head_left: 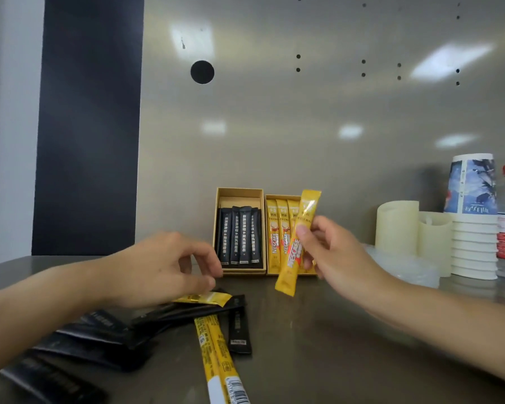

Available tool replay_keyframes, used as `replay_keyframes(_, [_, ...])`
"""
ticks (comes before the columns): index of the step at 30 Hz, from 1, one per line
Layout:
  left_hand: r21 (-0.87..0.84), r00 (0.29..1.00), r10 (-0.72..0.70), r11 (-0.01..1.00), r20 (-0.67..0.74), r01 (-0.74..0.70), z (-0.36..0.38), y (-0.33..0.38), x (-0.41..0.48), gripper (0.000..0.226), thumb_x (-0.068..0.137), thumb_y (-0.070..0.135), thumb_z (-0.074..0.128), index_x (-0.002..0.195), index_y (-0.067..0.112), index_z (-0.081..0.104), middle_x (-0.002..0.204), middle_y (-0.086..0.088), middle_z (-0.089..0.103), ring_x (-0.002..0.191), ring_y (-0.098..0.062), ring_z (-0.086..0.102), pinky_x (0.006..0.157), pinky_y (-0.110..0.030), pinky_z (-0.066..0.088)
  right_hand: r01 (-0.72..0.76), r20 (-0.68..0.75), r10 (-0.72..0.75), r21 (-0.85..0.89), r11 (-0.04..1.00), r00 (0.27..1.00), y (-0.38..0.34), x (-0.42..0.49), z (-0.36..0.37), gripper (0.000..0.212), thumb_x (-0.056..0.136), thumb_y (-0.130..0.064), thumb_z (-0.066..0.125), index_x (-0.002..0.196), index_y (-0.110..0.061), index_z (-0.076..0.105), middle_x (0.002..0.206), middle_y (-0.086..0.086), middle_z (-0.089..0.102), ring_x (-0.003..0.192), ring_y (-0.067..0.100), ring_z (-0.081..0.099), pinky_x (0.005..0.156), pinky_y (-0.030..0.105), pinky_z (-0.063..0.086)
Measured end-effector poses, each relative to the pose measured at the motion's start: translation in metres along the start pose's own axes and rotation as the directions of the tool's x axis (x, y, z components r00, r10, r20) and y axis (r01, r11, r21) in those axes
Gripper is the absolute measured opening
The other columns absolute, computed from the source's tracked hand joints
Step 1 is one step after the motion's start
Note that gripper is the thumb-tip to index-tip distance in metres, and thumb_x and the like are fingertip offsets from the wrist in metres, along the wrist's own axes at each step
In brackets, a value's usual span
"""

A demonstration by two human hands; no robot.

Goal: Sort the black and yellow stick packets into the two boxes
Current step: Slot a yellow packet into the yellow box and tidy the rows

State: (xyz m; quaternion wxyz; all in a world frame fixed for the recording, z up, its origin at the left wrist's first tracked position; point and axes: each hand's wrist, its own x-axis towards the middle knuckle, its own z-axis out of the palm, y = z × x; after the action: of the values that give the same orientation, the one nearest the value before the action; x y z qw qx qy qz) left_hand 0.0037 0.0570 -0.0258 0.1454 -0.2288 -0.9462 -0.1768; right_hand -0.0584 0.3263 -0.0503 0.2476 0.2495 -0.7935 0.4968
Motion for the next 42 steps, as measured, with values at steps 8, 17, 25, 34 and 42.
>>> replay_keyframes(8, [0.054, 0.998, 0.055, 0.997, 0.032, -0.057, 0.004, 0.002, 0.003, 0.011, 0.094, 0.045, 0.063, 0.097, 0.039, 0.071, 0.097, 0.023, 0.067, 0.085, -0.012, 0.062, 0.080, -0.034, 0.054, 0.000, 0.042, 0.008, -0.190, 0.982, 0.999, -0.006, 0.028, -0.004, 0.011, 0.101, -0.030, 0.059, 0.107, -0.022, 0.064, 0.100, -0.003, 0.071, 0.067, 0.006, 0.064, 0.059, 0.018, 0.044])
replay_keyframes(17, [0.053, 0.998, 0.065, 0.996, 0.012, -0.066, 0.002, -0.004, 0.004, 0.014, 0.095, 0.046, 0.061, 0.095, 0.037, 0.071, 0.095, 0.024, 0.068, 0.083, -0.008, 0.062, 0.077, -0.026, 0.054, -0.118, -0.059, 0.104, -0.355, 0.927, 0.993, -0.003, 0.084, 0.016, 0.019, 0.094, -0.031, 0.069, 0.085, -0.024, 0.055, 0.095, 0.005, 0.075, 0.094, 0.018, 0.067, 0.090, 0.037, 0.053])
replay_keyframes(25, [0.060, 0.999, 0.047, 0.997, 0.004, -0.047, 0.003, -0.007, 0.005, 0.014, 0.096, 0.046, 0.060, 0.096, 0.037, 0.071, 0.094, 0.021, 0.069, 0.082, -0.011, 0.064, 0.076, -0.030, 0.056, -0.103, -0.095, 0.073, -0.371, 0.923, 0.993, 0.013, 0.080, 0.022, 0.019, 0.086, -0.029, 0.079, 0.086, -0.019, 0.064, 0.071, 0.002, 0.075, 0.064, 0.005, 0.069, 0.073, 0.028, 0.057])
replay_keyframes(34, [0.079, 0.998, 0.046, 0.996, -0.030, -0.044, -0.001, -0.005, 0.006, 0.019, 0.101, 0.035, 0.052, 0.100, 0.035, 0.071, 0.095, 0.008, 0.075, 0.083, -0.006, 0.066, 0.074, -0.020, 0.053, -0.003, -0.064, -0.038, -0.551, 0.835, 0.997, -0.006, 0.072, 0.017, 0.033, 0.101, -0.039, 0.056, 0.085, -0.013, 0.069, 0.077, 0.003, 0.074, 0.076, 0.016, 0.070, 0.073, 0.031, 0.055])
replay_keyframes(42, [0.102, 0.989, -0.051, 0.994, 0.139, 0.037, -0.012, -0.006, 0.001, 0.038, 0.072, 0.031, 0.054, 0.104, 0.031, 0.075, 0.101, 0.011, 0.074, 0.087, -0.007, 0.063, 0.067, -0.013, 0.045, 0.453, 0.416, -0.262, -0.469, 0.759, 0.870, -0.056, -0.008, 0.043, 0.026, 0.098, -0.052, 0.050, 0.093, -0.031, 0.065, 0.084, -0.013, 0.067, 0.077, 0.004, 0.061, 0.068, 0.024, 0.051])
